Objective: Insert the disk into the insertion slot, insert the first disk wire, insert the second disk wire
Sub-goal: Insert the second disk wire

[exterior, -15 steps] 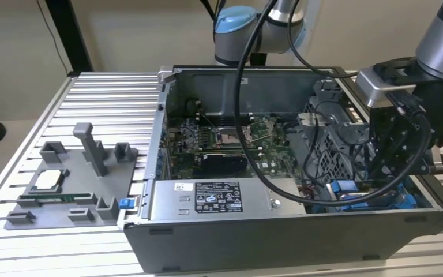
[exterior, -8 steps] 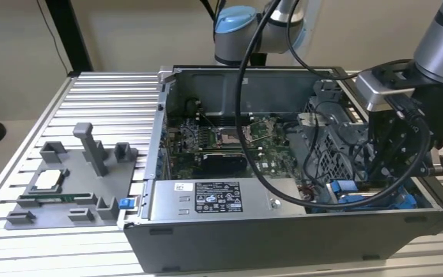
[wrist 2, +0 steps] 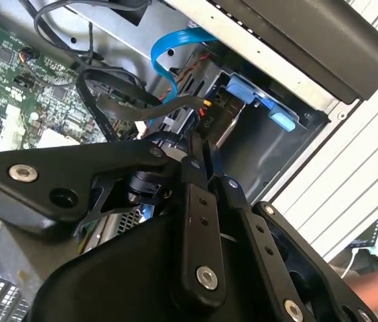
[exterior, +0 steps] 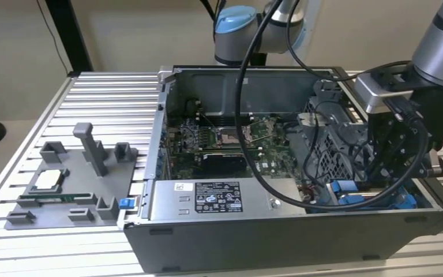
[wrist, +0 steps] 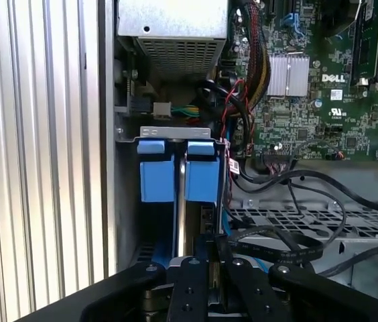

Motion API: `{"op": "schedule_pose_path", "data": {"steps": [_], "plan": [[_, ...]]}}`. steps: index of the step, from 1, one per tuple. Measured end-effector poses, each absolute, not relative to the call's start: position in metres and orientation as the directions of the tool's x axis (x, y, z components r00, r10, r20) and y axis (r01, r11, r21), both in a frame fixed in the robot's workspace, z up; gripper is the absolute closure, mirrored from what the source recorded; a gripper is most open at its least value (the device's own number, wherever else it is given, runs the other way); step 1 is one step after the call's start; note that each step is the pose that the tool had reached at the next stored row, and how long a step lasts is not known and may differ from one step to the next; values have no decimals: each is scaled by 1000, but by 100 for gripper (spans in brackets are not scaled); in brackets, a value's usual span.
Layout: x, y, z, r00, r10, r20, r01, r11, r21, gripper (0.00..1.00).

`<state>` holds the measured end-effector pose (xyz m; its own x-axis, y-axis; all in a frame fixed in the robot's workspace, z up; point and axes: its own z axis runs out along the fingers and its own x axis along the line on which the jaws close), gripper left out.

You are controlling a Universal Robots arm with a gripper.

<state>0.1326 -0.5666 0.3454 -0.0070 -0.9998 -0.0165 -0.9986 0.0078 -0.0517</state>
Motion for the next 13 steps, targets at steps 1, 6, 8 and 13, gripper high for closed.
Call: {"op": "schedule_pose_path", "data": {"steps": [1,6,8,13], "plan": [[133,-567,345,-7,-1000,-17,-999,8,-52,100],[133,-567,343,-7,-1000,-16,-999,8,-52,100],[133,-567,342,-7,-1000,-16,-999,8,-52,100],[133,-567,341,-7,-1000,-16,-999,8,-52,100]]}}
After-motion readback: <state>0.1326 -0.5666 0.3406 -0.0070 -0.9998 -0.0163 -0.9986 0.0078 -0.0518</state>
